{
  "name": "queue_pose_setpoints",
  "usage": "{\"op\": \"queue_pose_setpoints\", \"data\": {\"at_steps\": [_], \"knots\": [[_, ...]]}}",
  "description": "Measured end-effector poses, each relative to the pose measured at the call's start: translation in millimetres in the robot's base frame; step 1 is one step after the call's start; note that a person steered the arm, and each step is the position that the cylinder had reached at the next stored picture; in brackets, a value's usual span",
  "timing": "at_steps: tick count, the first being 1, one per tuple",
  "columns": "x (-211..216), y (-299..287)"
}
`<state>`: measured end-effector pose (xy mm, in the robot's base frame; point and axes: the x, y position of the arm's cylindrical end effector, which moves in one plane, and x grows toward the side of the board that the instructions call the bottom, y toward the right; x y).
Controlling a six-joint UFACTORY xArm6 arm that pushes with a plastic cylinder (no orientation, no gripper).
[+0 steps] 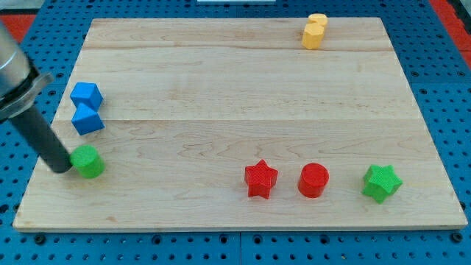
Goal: Move green circle near to the green star
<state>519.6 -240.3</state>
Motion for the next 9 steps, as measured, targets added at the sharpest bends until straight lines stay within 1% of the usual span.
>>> {"op": "queue_pose_setpoints", "data": {"at_steps": [1, 2, 3, 4, 5, 6, 7, 8, 9], "knots": [[-26, 43], [-24, 81], [-17, 17], [6, 37], [6, 118], [6, 161], [6, 181], [0, 222], [-2, 281]]}}
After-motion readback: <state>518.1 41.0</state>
